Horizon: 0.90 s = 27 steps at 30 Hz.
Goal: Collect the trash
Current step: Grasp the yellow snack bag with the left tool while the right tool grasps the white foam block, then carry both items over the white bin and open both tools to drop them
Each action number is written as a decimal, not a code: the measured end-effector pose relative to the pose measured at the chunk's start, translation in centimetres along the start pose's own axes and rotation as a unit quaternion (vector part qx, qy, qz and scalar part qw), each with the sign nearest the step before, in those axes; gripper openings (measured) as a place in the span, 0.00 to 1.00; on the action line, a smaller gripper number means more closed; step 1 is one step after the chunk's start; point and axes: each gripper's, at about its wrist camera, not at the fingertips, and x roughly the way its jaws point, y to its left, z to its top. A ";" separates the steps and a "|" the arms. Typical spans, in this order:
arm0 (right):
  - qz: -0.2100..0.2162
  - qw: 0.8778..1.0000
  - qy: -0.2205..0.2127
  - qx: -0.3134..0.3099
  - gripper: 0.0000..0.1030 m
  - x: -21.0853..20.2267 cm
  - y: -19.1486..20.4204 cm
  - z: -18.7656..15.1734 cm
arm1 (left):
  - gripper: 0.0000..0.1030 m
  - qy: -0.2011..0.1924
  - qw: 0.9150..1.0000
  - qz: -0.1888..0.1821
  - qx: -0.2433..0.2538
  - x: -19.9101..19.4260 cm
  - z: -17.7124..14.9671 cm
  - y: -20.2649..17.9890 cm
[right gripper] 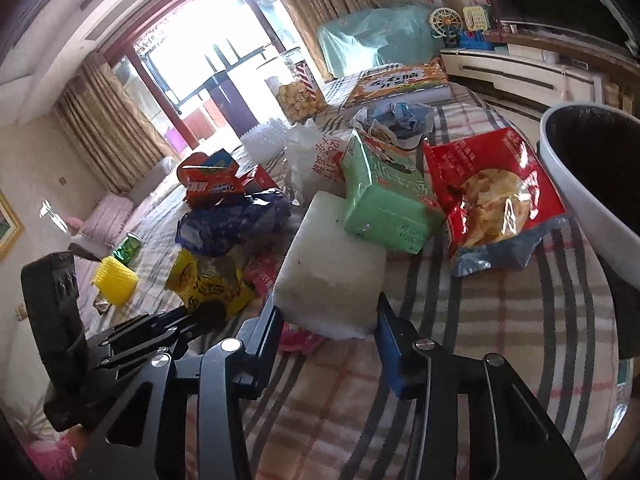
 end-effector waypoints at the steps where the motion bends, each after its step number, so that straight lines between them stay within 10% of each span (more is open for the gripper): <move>1: 0.002 1.000 -0.001 0.003 0.43 -0.2 0.0 -0.1 | 0.18 -0.002 1.000 -0.001 0.001 -0.3 -0.1 -0.1; 27: -0.031 0.996 -0.063 0.046 0.43 -9.8 -3.7 -3.0 | 0.18 -0.013 0.993 -0.092 0.069 -2.5 0.2 -9.0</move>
